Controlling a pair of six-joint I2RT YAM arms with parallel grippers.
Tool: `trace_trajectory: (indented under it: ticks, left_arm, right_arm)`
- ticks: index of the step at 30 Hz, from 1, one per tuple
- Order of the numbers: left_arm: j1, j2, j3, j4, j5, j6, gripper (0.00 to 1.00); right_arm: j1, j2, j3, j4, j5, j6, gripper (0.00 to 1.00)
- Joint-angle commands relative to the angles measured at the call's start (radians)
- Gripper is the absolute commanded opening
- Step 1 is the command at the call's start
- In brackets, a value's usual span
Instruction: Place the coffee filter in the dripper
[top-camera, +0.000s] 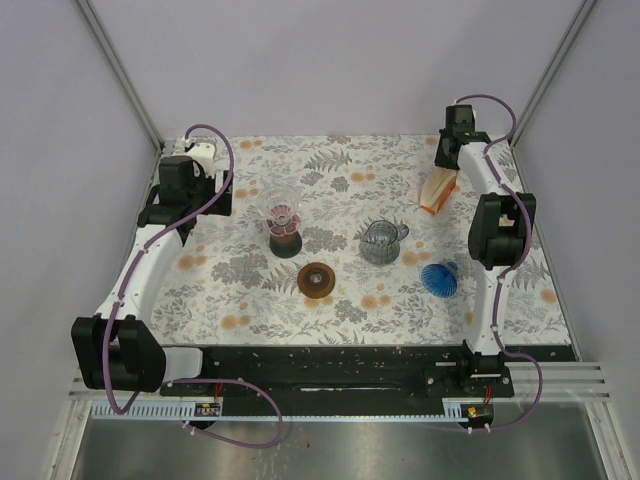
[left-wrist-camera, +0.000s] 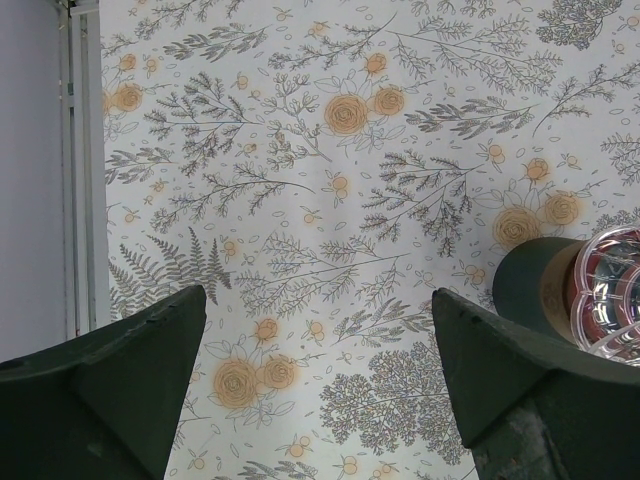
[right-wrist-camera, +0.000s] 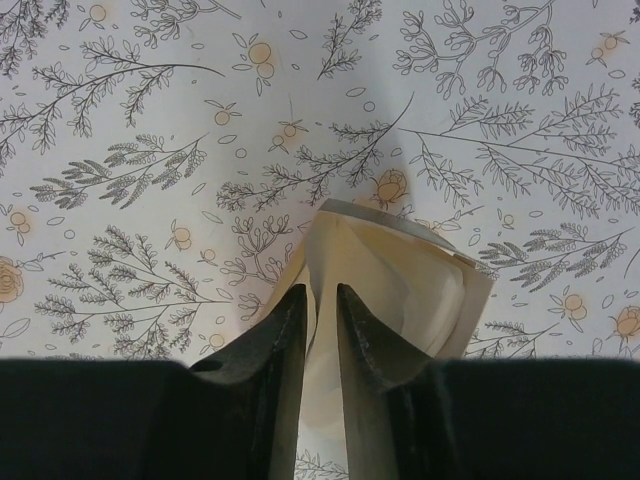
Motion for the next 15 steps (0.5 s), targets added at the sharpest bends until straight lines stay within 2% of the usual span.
trace_trajectory:
  ticks: [1, 7, 15]
  left_arm:
    - [0.006, -0.017, 0.033, 0.022, 0.011, -0.011, 0.99]
    - [0.006, -0.020, 0.031, 0.019, 0.017, -0.009, 0.99]
    - [0.007, -0.026, 0.031, 0.016, 0.046, 0.003, 0.99]
  right_arm:
    - [-0.005, 0.006, 0.065, -0.001, -0.012, -0.028, 0.25]
    - [-0.004, -0.009, 0.065, -0.009, -0.005, -0.028, 0.00]
    - [-0.004, -0.119, 0.012, -0.007, -0.014, -0.020, 0.00]
